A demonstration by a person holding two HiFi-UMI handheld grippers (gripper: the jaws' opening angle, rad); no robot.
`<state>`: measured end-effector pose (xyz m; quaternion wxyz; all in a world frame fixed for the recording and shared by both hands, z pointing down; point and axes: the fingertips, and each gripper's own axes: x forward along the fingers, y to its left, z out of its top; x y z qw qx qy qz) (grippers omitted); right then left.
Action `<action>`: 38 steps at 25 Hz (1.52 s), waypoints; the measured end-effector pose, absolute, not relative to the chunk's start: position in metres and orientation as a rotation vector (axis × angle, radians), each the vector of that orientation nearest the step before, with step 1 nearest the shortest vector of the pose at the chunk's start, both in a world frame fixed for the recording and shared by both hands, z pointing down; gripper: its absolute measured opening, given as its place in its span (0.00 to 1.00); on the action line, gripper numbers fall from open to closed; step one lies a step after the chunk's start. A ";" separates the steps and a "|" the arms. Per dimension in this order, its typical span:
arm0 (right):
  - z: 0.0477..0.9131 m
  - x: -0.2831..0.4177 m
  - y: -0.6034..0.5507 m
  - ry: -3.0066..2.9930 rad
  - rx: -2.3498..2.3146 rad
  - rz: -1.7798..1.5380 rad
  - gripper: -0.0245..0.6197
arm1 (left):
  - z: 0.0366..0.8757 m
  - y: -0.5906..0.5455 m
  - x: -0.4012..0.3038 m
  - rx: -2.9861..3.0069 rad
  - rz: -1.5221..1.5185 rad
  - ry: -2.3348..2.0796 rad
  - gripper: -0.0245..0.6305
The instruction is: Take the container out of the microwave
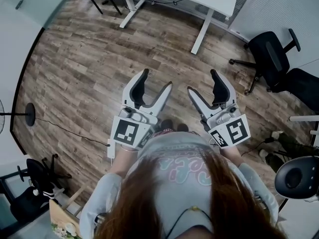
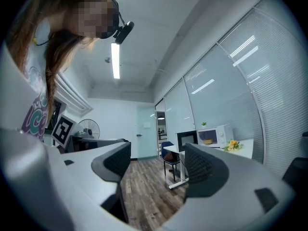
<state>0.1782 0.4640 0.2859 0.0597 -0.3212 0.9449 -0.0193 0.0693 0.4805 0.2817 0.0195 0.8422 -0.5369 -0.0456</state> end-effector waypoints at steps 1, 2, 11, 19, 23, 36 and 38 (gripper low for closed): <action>0.287 0.176 0.464 2.862 -0.975 -0.060 0.56 | 0.281 0.481 0.067 2.617 -0.151 -1.664 0.44; 0.287 0.174 0.464 2.862 -0.979 -0.061 0.56 | 0.282 0.482 0.064 2.617 -0.154 -1.663 0.44; 0.294 0.139 0.475 2.828 -1.002 -0.077 0.56 | 0.297 0.487 0.037 2.627 -0.122 -1.620 0.44; 0.300 0.145 0.472 2.809 -1.080 -0.099 0.56 | 0.298 0.484 0.032 2.644 -0.150 -1.576 0.44; 0.303 0.144 0.463 2.815 -1.088 -0.102 0.56 | 0.294 0.476 0.032 2.657 -0.160 -1.574 0.44; 0.302 0.123 0.397 2.852 -0.988 -0.072 0.56 | 0.290 0.418 0.015 2.651 -0.151 -1.640 0.44; 0.301 0.123 0.381 2.851 -0.982 -0.071 0.56 | 0.290 0.403 0.013 2.643 -0.136 -1.653 0.44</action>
